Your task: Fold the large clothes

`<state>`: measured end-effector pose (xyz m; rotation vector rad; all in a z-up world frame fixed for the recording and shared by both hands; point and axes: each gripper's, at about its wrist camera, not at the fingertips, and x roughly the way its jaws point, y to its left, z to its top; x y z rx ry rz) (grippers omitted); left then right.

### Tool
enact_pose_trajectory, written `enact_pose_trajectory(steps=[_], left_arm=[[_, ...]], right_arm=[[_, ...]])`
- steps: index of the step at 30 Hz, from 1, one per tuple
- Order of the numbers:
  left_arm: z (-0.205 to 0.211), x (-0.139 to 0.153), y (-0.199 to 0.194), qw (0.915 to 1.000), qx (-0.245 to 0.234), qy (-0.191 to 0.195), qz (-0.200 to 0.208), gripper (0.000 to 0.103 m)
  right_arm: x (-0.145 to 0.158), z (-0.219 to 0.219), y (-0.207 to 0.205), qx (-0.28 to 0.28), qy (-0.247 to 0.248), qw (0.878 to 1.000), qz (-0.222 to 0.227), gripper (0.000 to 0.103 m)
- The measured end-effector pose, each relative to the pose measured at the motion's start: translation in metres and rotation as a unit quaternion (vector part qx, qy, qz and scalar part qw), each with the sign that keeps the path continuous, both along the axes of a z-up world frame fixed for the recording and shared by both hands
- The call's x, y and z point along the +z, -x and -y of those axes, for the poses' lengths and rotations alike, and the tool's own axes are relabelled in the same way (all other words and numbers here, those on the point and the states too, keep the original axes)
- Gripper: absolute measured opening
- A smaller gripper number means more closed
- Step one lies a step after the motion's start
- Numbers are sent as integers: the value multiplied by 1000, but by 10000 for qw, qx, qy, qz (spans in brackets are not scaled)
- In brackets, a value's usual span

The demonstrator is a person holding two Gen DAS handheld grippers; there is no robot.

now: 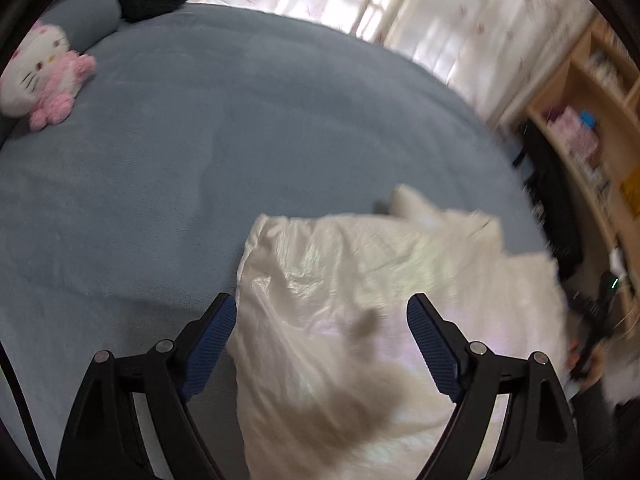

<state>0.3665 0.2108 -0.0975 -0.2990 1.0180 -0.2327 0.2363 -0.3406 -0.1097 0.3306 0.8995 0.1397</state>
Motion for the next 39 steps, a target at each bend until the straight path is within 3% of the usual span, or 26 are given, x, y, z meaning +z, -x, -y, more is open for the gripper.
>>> enact_pose_trajectory(steps=[2, 6, 8, 9, 10, 11, 13, 16, 20, 23, 26, 29, 36, 39], left_arm=[[8, -12, -9, 9997, -117, -223, -68, 86], [19, -30, -28, 9992, -229, -311, -91, 86], [22, -31, -31, 9994, -128, -298, 81, 71], [26, -29, -31, 9990, -71, -393, 211, 44], [28, -29, -30, 9984, -66, -514, 242, 24], [30, -26, -28, 9973, -40, -666, 301, 18], [40, -17, -21, 9926, -9, -1107, 490, 8], [48, 3, -15, 9846, 360, -1534, 754, 7], [56, 16, -20, 9704, 1085, -2022, 755, 7], [76, -1, -28, 9489, 1362, -2759, 702, 7], [94, -28, -32, 9193, 1512, -3570, 685, 7], [98, -38, -36, 9021, 1673, -3906, 748, 7], [111, -55, -50, 8793, 1861, -4340, 627, 7], [115, -62, -51, 8775, 1918, -4356, 593, 7]], right_arm=[[-7, 2, -8, 11, 20, 9999, -99, 103], [-16, 2, -25, 169, -210, 9995, -160, 103], [-19, 1, -28, 164, -349, 9991, -148, 102], [-19, 1, -27, 97, -389, 9991, -101, 91], [-19, 2, -27, 62, -391, 9992, -100, 70], [-19, 0, -26, 64, -313, 9994, -109, 60], [-15, -8, -20, 74, 41, 10000, -22, 30], [4, -16, -8, -150, 350, 9987, 337, 17], [22, -19, -5, -695, 501, 9944, 612, 17], [6, -26, -18, -975, 971, 9898, 378, 16], [-20, -33, -26, -1072, 1273, 9859, 144, 17], [-31, -36, -28, -1177, 1376, 9832, 209, 18], [-46, -27, -34, -1344, 1218, 9833, 152, 23], [-51, -27, -32, -1385, 1164, 9833, 180, 26]])
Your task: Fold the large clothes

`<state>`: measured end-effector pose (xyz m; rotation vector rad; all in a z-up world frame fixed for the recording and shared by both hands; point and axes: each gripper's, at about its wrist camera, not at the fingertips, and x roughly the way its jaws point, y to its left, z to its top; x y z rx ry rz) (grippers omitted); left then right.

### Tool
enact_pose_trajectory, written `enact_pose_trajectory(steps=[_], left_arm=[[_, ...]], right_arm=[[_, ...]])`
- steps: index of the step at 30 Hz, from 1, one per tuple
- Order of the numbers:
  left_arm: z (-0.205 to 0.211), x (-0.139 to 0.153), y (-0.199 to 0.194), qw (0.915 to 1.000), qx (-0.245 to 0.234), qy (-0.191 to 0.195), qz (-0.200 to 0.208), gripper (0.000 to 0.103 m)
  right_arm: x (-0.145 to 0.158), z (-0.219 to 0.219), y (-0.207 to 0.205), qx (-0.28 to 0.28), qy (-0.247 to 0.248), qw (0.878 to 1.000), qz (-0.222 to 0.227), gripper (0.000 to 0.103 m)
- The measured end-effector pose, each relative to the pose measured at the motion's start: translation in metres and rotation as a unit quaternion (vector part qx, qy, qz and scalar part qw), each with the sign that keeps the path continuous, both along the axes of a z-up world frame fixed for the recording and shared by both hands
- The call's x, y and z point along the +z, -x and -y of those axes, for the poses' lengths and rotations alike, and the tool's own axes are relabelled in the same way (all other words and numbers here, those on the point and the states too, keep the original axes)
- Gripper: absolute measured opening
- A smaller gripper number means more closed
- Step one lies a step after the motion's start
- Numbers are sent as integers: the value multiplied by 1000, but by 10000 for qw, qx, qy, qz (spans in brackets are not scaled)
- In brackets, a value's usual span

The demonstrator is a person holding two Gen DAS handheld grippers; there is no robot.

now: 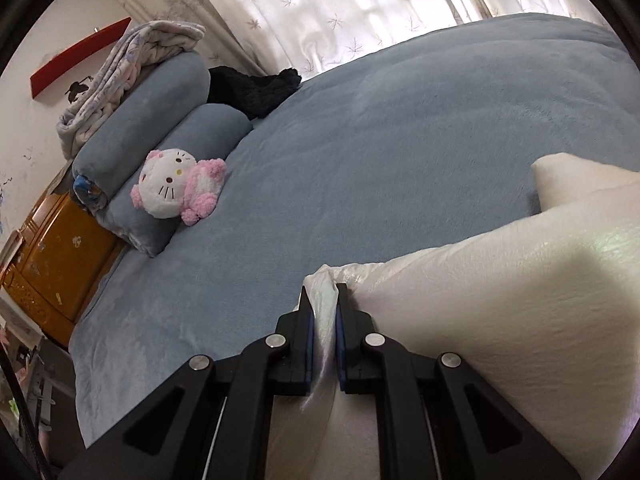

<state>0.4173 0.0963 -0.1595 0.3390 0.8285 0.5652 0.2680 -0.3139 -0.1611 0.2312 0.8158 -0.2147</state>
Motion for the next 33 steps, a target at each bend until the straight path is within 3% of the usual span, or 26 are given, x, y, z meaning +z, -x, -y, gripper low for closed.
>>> enact_pose_trajectory(steps=[10, 13, 16, 21, 23, 25, 27, 30, 33], left_arm=[[2, -11, 0, 9996, -59, 254, -112, 8], [-10, -2, 3, 9975, -185, 672, -103, 15], [-25, 15, 11, 9924, -323, 1174, -152, 22], [-27, 62, 35, 9889, -486, 1389, 183, 26], [-16, 86, 50, 9850, -681, 1521, 442, 30], [2, 106, 65, 9796, -891, 1690, 619, 43], [26, 120, 80, 9714, -1188, 1915, 753, 47], [63, 124, 95, 9623, -1497, 2117, 821, 47], [95, 110, 102, 9555, -1668, 2284, 833, 47]], right_arm=[[-10, 3, -3, -95, -159, 9998, -98, 41], [-3, 5, -4, -105, -107, 9996, -244, 47], [13, 9, 4, -148, -125, 9994, -279, 49], [64, 9, 30, -269, -428, 9985, 208, 51], [82, -4, 36, -125, -496, 9979, 387, 51], [100, -28, 42, 177, -485, 9973, 524, 51], [113, -61, 48, 563, -437, 9952, 667, 51], [119, -110, 53, 1094, -406, 9903, 756, 51], [106, -145, 52, 1371, -289, 9872, 761, 51]])
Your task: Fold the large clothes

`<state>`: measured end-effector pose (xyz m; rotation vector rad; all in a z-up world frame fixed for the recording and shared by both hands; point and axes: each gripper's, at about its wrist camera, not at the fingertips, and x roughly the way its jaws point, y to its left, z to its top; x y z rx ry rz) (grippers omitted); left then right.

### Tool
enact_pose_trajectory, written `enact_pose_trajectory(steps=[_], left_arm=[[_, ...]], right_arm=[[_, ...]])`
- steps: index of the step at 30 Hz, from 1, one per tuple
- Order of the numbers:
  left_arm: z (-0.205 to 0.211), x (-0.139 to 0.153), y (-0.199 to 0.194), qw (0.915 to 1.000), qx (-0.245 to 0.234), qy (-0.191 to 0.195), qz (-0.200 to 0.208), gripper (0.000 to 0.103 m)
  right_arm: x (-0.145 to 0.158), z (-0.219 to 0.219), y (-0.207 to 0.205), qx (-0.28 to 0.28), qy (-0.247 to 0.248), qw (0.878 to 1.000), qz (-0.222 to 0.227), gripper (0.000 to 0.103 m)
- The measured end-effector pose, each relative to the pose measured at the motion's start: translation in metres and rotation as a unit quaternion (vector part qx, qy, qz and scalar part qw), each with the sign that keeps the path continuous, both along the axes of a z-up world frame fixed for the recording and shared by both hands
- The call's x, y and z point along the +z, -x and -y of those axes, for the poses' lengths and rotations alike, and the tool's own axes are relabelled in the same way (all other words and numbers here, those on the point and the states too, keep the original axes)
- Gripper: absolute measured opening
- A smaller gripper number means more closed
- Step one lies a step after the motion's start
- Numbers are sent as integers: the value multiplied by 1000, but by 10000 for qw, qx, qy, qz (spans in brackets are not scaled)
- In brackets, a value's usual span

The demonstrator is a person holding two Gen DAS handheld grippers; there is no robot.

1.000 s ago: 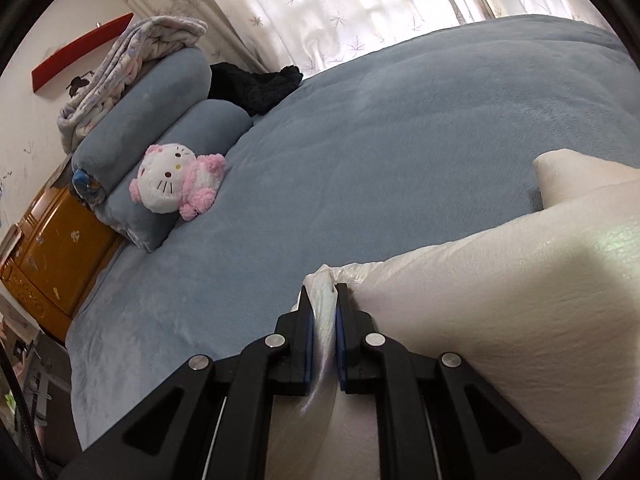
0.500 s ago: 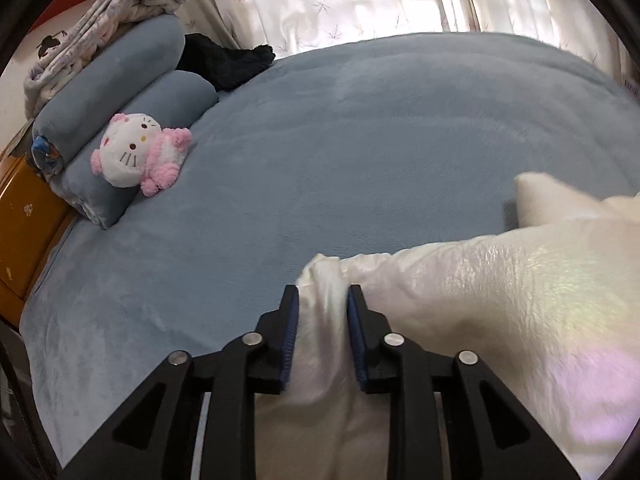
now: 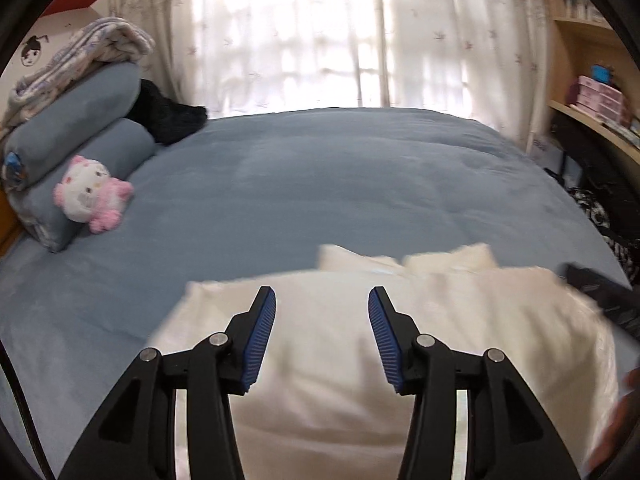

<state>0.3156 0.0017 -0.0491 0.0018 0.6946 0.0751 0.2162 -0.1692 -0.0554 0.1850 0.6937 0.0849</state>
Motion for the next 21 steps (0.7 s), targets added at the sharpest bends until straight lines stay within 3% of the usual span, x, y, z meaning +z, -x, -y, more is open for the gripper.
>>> enact_pose_trajectory(steps=[5, 9, 15, 21], left_arm=[[29, -45, -2, 9998, -15, -33, -195, 47], [32, -75, -14, 9988, 168, -361, -275, 49], [45, -95, -33, 9943, 413, -913, -370, 49], [37, -99, -52, 9920, 434, -1055, -544, 55]], right_arm=[[-44, -31, -4, 181, 260, 9994, -131, 51], [-69, -36, -7, 235, 415, 9988, -123, 52], [-86, -39, -18, 157, 652, 9976, -153, 53], [-90, -33, -31, 273, 757, 9963, -311, 54]])
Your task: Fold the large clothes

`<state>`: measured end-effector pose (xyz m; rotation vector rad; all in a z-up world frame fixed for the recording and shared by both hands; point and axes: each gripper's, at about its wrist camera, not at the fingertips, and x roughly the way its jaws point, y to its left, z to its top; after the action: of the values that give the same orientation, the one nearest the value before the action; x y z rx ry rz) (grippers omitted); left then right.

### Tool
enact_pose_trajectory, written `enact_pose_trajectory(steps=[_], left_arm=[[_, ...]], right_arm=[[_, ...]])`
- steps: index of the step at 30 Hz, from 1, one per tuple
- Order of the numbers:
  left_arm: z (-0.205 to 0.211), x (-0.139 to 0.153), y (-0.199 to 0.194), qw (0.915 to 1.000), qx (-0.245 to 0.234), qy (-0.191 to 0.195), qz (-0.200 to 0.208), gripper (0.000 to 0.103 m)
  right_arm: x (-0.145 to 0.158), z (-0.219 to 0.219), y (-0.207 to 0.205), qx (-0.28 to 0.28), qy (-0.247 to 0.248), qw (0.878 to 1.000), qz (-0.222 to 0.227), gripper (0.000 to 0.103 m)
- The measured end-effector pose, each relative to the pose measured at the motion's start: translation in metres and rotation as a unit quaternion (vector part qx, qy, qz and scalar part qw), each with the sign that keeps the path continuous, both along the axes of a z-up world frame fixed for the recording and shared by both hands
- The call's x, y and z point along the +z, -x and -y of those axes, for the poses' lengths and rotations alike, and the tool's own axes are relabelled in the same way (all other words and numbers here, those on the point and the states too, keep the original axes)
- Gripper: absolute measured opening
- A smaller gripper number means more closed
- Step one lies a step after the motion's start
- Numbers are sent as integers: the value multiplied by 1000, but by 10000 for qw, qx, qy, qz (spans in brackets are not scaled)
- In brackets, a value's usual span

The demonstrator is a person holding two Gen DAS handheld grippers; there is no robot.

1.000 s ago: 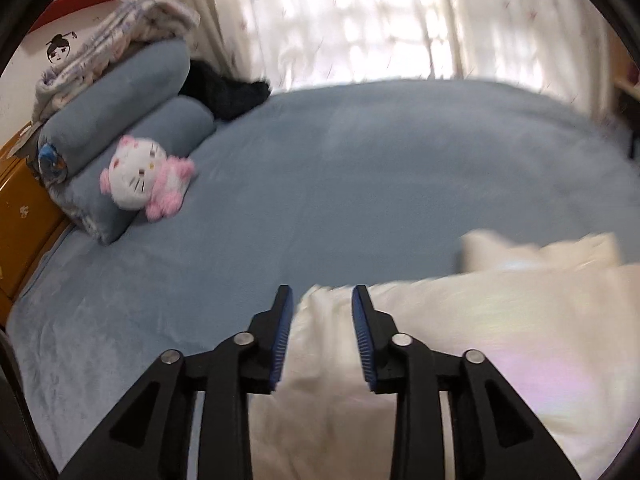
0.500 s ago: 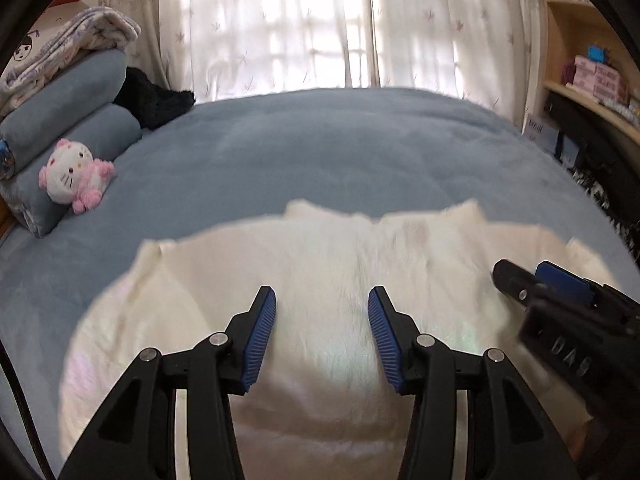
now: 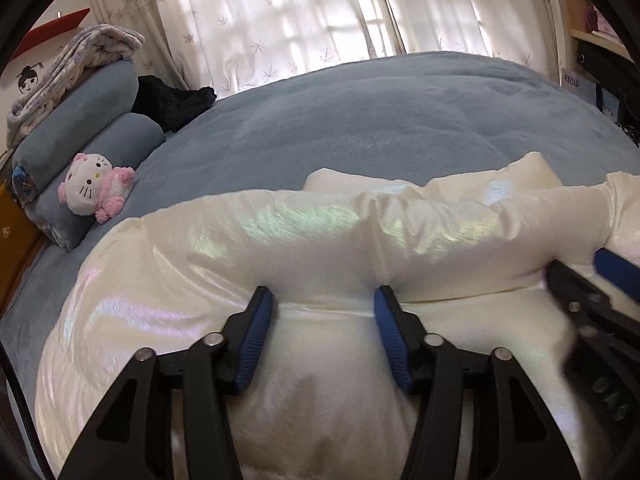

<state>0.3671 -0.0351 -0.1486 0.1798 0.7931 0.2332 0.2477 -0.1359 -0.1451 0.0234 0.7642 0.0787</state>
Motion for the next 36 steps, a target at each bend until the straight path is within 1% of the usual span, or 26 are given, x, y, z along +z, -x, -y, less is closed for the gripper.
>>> enact_pose_trajectory(steps=[2, 5, 6, 8, 10, 13, 14, 17, 19, 21, 22, 26, 31, 36], left_arm=[[-13, 3, -5, 10000, -10, -41, -11, 55], [-35, 9, -10, 9999, 139, -87, 0, 56], [-48, 10, -13, 9998, 212, -30, -24, 56], [-68, 13, -18, 9990, 426, -98, -44, 56], [-93, 16, -22, 9981, 610, -75, -79, 56], [-124, 15, -24, 9961, 844, -200, -146, 56], [-135, 14, -24, 9955, 909, -165, -198, 56], [-160, 8, -22, 9938, 1074, -44, -270, 58], [-168, 3, -20, 9931, 1137, -36, -297, 60], [-173, 0, -18, 9927, 1162, 72, -328, 61], [-172, -1, -18, 9927, 1155, 67, -342, 61], [-172, 1, -20, 9928, 1120, -22, -416, 61], [-179, 20, -8, 9929, 1117, 196, -360, 61], [-177, 46, 21, 9936, 1022, 374, -295, 61]], right_arm=[[2, 7, -1, 24, 155, 9999, 10, 53], [6, 34, -3, -72, 224, 9997, 25, 53], [7, 42, -4, -121, 242, 9996, 25, 53], [9, 59, -5, -232, 333, 9992, 27, 53], [10, 73, -7, -320, 381, 9988, 28, 53], [12, 97, -8, -557, 484, 9973, 30, 53], [12, 106, -8, -664, 488, 9966, 22, 53], [8, 136, -7, -1001, 260, 9946, -37, 53], [5, 151, -7, -1148, 118, 9933, -87, 53], [2, 159, -6, -1251, 15, 9920, -158, 53], [1, 161, -6, -1286, -57, 9915, -192, 54], [4, 158, -5, -1332, 55, 9907, -284, 55], [21, 156, 11, -1357, 174, 9904, -207, 55], [44, 153, 41, -1317, -76, 9911, -155, 56]])
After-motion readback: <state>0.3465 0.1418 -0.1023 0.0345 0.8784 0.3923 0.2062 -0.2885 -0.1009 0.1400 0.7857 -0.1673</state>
